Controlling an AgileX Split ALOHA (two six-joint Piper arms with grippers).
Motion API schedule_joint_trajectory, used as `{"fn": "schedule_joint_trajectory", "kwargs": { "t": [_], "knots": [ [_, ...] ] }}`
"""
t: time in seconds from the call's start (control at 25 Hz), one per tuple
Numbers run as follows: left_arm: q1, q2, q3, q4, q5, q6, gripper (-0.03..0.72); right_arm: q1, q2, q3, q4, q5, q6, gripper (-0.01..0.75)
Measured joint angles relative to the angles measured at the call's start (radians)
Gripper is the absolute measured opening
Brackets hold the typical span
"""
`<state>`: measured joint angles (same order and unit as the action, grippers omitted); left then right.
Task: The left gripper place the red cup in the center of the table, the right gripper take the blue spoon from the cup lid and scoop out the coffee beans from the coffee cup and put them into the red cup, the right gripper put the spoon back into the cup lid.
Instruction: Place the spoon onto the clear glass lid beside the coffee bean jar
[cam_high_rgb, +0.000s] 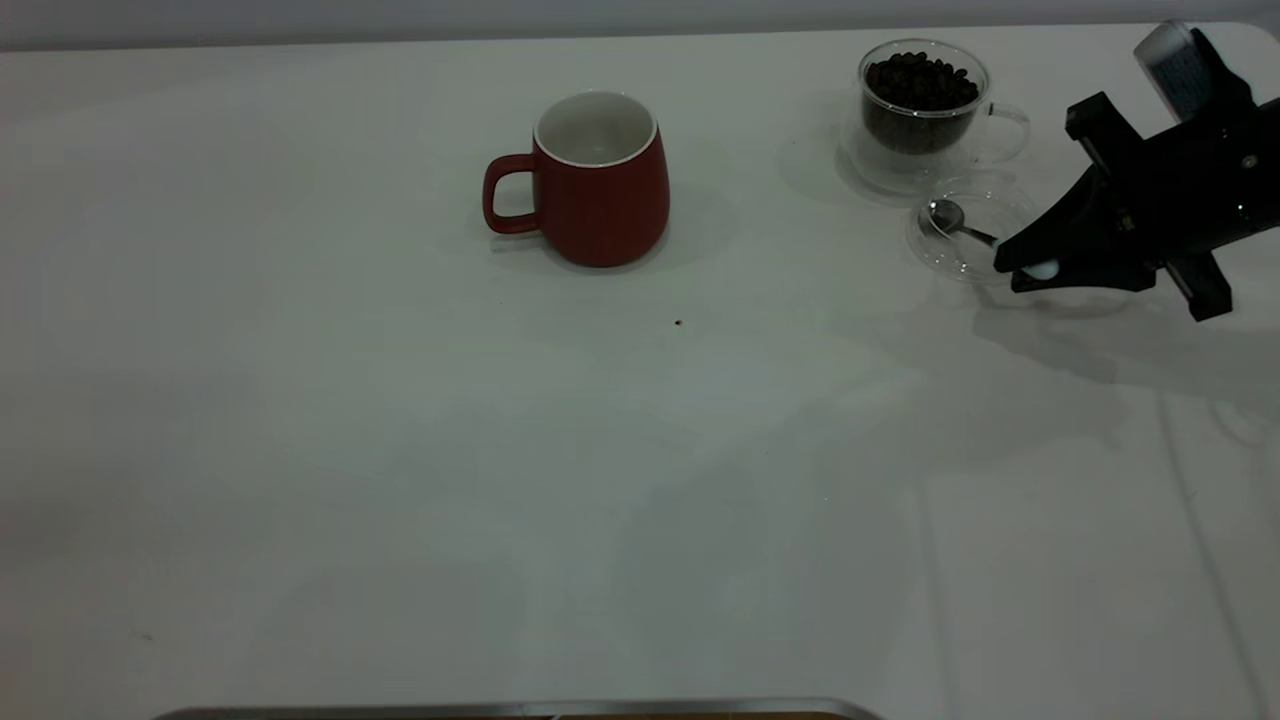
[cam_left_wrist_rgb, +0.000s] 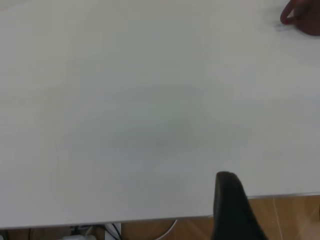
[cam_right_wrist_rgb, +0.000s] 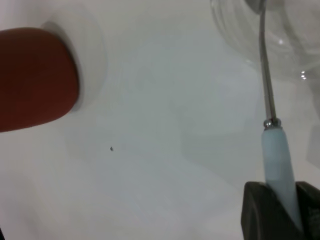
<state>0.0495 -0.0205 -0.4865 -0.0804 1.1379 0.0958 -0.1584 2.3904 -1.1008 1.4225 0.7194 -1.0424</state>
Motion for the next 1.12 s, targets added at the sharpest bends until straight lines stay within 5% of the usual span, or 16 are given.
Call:
{"fn": "schedule_joint_trajectory", "kwargs": {
  "t": [1.12],
  "knots": [
    [0.0,0.0,0.0,0.0,0.0,0.002,0.474,0.006,0.038,0.0,-0.051,-0.01,0.028,0.13]
  ]
}}
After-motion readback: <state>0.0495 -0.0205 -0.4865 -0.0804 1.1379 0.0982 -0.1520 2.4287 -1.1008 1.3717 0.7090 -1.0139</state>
